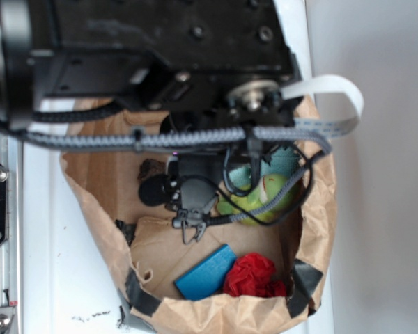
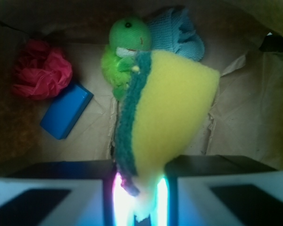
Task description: Grab the green sponge.
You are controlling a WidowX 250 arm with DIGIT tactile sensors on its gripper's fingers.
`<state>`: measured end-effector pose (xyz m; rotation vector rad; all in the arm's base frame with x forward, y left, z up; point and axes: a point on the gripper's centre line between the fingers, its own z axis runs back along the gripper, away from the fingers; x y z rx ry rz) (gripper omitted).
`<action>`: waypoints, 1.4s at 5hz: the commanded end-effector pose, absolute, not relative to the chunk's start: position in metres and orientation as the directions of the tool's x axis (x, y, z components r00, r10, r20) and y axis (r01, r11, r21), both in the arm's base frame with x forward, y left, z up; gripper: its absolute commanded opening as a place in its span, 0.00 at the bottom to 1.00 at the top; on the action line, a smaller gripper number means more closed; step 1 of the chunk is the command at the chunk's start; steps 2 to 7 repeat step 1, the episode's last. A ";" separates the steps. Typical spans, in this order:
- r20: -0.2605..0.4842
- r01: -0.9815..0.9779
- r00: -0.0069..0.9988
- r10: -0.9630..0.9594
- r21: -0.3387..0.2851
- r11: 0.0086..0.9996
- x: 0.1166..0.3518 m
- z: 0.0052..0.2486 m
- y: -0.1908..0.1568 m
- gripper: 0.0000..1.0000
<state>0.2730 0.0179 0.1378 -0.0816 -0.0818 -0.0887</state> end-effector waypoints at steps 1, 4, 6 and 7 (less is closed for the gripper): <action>0.188 0.098 0.978 -0.088 -0.044 0.994 0.279 0.164 0.021 0.00; 0.188 0.098 0.978 -0.088 -0.044 0.994 0.279 0.164 0.021 0.00; 0.188 0.098 0.978 -0.088 -0.044 0.994 0.279 0.164 0.021 0.00; 0.188 0.098 0.978 -0.088 -0.044 0.994 0.279 0.164 0.021 0.00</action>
